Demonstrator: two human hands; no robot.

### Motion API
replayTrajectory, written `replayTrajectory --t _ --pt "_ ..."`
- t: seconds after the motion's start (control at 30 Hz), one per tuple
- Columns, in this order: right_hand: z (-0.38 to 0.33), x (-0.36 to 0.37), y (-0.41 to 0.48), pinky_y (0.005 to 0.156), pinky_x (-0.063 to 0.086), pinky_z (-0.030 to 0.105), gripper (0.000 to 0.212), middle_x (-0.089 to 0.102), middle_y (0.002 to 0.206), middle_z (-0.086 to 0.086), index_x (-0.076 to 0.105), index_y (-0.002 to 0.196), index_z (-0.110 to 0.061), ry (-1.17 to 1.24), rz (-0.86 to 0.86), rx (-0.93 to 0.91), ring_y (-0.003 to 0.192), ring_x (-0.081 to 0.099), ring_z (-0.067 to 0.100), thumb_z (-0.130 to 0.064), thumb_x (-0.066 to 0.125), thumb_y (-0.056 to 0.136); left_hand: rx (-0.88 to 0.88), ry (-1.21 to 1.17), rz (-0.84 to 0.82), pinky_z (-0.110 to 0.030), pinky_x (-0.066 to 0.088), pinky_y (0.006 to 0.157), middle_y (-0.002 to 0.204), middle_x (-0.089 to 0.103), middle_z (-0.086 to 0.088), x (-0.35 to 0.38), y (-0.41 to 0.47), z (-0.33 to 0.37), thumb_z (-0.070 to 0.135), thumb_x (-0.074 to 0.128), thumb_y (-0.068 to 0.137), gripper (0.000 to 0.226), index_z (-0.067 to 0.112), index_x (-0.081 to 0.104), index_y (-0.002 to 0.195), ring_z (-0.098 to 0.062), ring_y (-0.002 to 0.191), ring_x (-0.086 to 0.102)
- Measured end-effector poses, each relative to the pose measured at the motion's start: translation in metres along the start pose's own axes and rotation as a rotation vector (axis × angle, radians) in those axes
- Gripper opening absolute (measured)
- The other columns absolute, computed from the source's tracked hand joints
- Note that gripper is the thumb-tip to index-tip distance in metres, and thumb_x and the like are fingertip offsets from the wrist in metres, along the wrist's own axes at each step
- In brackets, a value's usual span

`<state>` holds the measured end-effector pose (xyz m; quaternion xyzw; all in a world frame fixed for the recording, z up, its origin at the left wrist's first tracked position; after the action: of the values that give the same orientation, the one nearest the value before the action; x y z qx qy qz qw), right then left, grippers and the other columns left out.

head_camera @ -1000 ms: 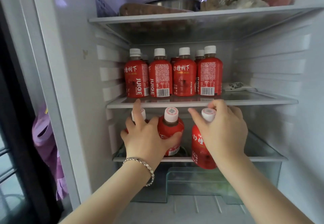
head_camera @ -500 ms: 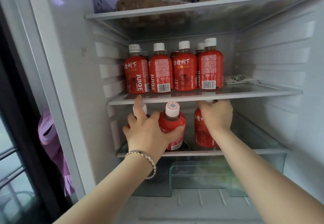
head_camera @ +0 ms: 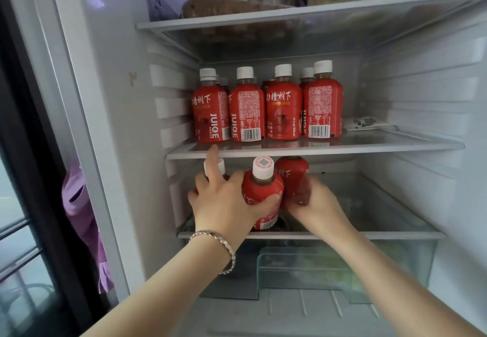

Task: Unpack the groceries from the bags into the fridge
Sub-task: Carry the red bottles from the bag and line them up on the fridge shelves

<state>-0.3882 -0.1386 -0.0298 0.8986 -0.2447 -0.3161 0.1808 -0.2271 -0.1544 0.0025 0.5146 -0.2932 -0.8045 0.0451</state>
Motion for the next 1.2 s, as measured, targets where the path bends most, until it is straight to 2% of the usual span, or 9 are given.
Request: replayTrajectory --t 0.1,0.2,0.37,0.5,0.6,0.7,0.97,1.1,1.2 --pt "-0.026 0.009 -0.017 0.088 0.046 0.01 0.071 0.048 0.128 -0.01 0.034 0.13 -0.037 0.273 -0.173 -0.239 0.116 0.051 0.0 -0.005 0.07 0.078 0.002 0.011 -0.003 -0.042 0.028 0.105 0.151 -0.017 0.008 0.001 0.0 -0.001 0.076 0.052 0.069 0.063 0.036 0.053 0.117 -0.029 0.133 0.022" --pt "-0.039 0.019 -0.014 0.083 0.046 0.008 0.058 0.048 0.128 -0.011 0.034 0.121 -0.044 0.411 -0.305 -0.217 0.112 0.052 0.0 -0.024 0.071 0.081 0.017 0.033 -0.003 -0.042 0.029 0.105 0.15 -0.019 0.004 0.002 0.0 -0.001 0.061 0.053 0.079 0.05 0.032 0.052 0.12 -0.03 0.132 0.022" --pt "-0.036 0.031 -0.01 0.09 0.046 0.023 0.021 0.062 0.107 -0.01 0.055 0.103 -0.037 0.382 0.129 -0.212 0.103 0.058 0.004 -0.032 0.065 0.085 0.078 -0.035 0.039 -0.041 0.032 0.108 0.151 -0.02 0.007 0.002 -0.004 -0.008 0.065 0.058 0.073 0.061 0.032 0.049 0.124 -0.03 0.133 0.023" --pt "-0.023 0.029 -0.022 0.08 0.048 0.023 0.017 0.062 0.102 -0.008 0.054 0.109 -0.032 0.71 0.396 0.061 0.098 0.06 0.009 -0.033 0.053 0.093 0.13 -0.225 0.054 -0.037 0.022 0.113 0.145 -0.024 0.019 0.01 -0.01 -0.027 0.051 0.07 0.072 0.081 0.046 0.022 0.138 -0.015 0.139 0.005" --pt "-0.019 0.026 -0.013 0.068 0.043 0.019 0.029 0.059 0.099 -0.005 0.047 0.119 -0.021 0.763 0.358 0.196 0.09 0.058 0.007 -0.038 0.047 0.095 -0.126 -0.629 0.119 -0.032 0.027 0.109 0.149 -0.005 0.013 0.015 -0.017 -0.037 0.028 0.081 0.068 0.105 0.044 0.007 0.14 -0.005 0.13 0.016" --pt "-0.027 0.03 0.0 0.077 0.045 0.026 0.03 0.059 0.101 -0.004 0.046 0.117 -0.022 0.616 0.253 0.179 0.091 0.058 0.009 -0.041 0.048 0.094 -0.315 -0.871 0.082 -0.029 0.04 0.095 0.131 0.036 0.004 0.019 -0.017 -0.037 0.019 0.081 0.07 0.101 0.028 0.012 0.143 -0.011 0.11 0.045" --pt "-0.031 0.033 0.007 0.082 0.047 0.03 0.039 0.061 0.105 -0.002 0.049 0.123 -0.022 0.462 0.218 0.141 0.098 0.06 0.015 -0.046 0.047 0.093 -0.195 -0.77 0.061 -0.022 0.041 0.074 0.09 0.043 0.024 0.009 -0.012 -0.049 0.019 0.081 0.068 0.074 0.039 0.027 0.114 0.005 0.075 0.047" --pt "-0.027 0.033 0.006 0.09 0.05 0.035 0.039 0.06 0.111 -0.001 0.048 0.124 -0.023 0.509 0.222 0.138 0.103 0.059 0.016 -0.045 0.049 0.092 -0.189 -0.751 0.078 -0.02 0.041 0.072 0.092 0.043 0.025 0.01 -0.014 -0.052 0.02 0.082 0.066 0.077 0.044 0.026 0.113 0.006 0.078 0.047" --pt "-0.025 0.03 0.001 0.073 0.048 0.021 0.029 0.063 0.097 -0.006 0.053 0.113 -0.023 0.558 0.266 0.124 0.09 0.062 0.008 -0.043 0.05 0.093 0.009 -0.561 0.044 -0.014 0.041 0.076 0.103 0.041 0.026 0.008 -0.019 -0.05 0.028 0.083 0.063 0.081 0.052 0.026 0.115 0.003 0.088 0.048"
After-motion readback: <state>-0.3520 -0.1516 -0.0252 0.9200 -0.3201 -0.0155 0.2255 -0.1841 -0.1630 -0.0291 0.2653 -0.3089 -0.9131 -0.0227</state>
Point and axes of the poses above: each hand's wrist, its own y-axis towards the middle knuckle, its own x-axis out of the palm, z = x × y, the point moved 2 cm from there along y, towards the middle knuckle
